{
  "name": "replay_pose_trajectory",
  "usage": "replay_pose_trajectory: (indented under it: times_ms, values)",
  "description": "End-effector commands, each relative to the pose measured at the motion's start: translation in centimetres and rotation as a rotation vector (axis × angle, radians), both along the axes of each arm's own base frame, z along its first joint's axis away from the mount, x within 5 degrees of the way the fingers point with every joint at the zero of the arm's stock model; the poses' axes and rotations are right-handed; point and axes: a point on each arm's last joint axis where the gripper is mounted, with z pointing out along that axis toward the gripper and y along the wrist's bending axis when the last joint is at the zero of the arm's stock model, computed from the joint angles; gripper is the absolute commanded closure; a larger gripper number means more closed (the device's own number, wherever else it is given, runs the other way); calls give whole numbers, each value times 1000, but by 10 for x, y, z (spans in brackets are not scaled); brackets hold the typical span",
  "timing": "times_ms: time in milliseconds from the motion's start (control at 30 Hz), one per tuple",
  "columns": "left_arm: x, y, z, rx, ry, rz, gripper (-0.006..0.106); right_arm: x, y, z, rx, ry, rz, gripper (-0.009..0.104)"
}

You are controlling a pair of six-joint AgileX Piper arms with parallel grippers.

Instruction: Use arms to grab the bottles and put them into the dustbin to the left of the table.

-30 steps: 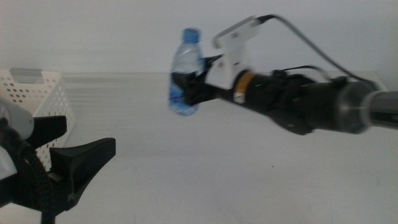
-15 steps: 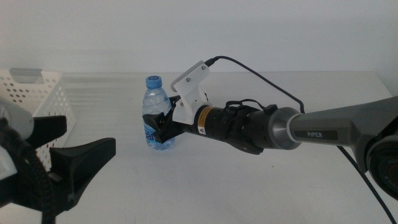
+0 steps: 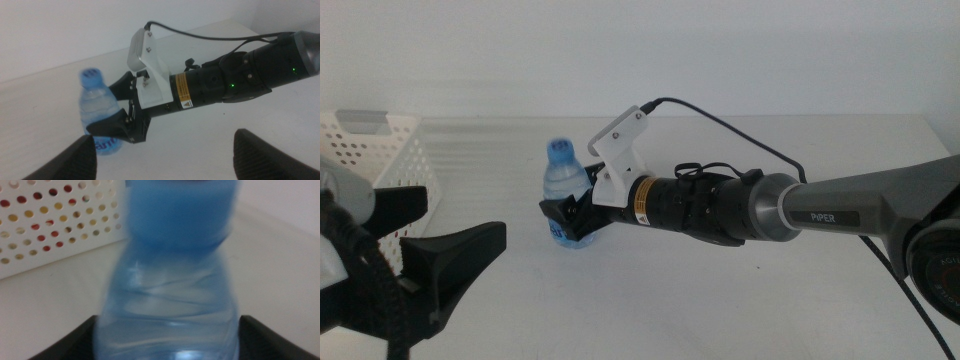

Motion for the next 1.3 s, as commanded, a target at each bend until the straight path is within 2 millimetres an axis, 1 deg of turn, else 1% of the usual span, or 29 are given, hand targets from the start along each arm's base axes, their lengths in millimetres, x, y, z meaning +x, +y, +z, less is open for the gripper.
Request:
replay_pose_trajectory:
  times_ms: [0,67,133,267,333,367,433,567,700,867,933,1067,1167,1267]
  values:
    - [0,-1,15,-65,-72,-3,10,-5,5,48,107,-54,50,9]
    - [0,-1,15,-65,-72,-3,10,-10,3,51,83,-41,70,9]
    - [0,-1,15,-65,-72,-3,10,-18,-3,60,64,-35,80,10]
    - [0,-1,15,-65,-72,-3,10,-43,-22,84,31,-69,94,16]
    - [0,-1,15,-65,-72,-3,10,-60,-37,98,27,-79,91,18]
    - [0,-1,15,-65,-72,-3,10,-68,-44,101,20,-78,87,18]
    - [0,-1,15,-65,-72,-3,10,-86,-60,116,22,-88,68,19]
    - [0,-1,15,-65,-72,-3,10,-117,-93,141,14,-105,-11,20]
    - [0,-1,15,-65,-72,-3,10,-144,-120,159,29,-116,-71,20]
    - [0,-1,15,-65,-72,-3,10,-176,-144,167,74,-118,-75,23]
    - [0,-1,15,-65,-72,-3,10,-187,-155,163,77,-115,-88,24]
    - [0,-1,15,-65,-72,-3,10,-203,-177,159,146,-92,-199,25]
    - [0,-1,15,-65,-72,-3,10,-213,-191,156,84,-163,-251,25]
    - [0,-1,15,-65,-72,-3,10,-222,-202,155,22,-173,-285,25]
